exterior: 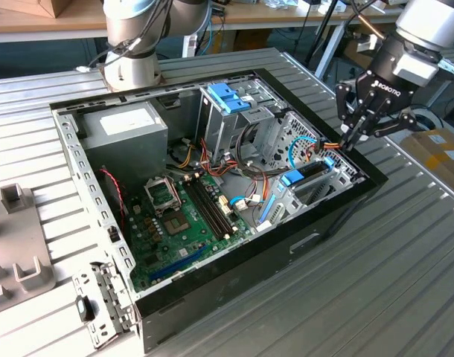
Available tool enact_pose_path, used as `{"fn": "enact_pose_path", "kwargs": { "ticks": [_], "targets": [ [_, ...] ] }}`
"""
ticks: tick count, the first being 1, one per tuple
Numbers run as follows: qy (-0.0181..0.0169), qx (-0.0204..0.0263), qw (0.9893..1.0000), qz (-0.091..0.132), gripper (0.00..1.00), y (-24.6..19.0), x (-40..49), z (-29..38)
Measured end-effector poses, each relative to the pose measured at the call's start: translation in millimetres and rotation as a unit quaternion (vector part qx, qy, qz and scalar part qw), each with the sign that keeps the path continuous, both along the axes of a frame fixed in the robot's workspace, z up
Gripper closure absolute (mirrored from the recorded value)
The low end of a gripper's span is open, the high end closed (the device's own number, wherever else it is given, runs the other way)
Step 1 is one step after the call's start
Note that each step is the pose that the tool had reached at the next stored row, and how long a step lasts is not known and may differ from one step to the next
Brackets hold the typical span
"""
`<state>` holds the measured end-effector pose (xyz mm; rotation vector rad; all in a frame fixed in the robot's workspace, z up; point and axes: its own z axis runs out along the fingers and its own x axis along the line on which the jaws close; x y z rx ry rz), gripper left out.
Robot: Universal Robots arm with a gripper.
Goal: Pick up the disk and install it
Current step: 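Insert the first disk wire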
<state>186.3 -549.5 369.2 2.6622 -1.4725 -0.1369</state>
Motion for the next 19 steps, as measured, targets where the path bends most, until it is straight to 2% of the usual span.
{"fn": "enact_pose_path", "kwargs": {
  "ticks": [1,2,5,8,10,11,15,19],
  "targets": [
    [-0.0002,0.0007,1.0,0.0,0.81,0.0,-5.6,0.0],
    [-0.0005,0.001,1.0,0.0,0.81,-0.1,-15.7,0.0],
    [-0.0005,0.001,1.0,0.0,0.81,-0.2,-19.7,-0.1],
    [-0.0005,0.0009,1.0,0.0,0.81,-0.1,-19.9,0.0],
    [-0.0013,0.0038,1.0,0.0,0.81,-0.1,-20.0,0.0],
    [-0.005,0.0086,1.0,0.0,0.81,-0.1,-20.0,-0.1],
    [-0.0148,0.0131,0.9998,0.0,0.81,-0.1,-20.0,-0.5],
    [-0.0331,0.0144,0.9993,0.0,0.81,-0.1,-20.4,-0.7]
  ]
}}
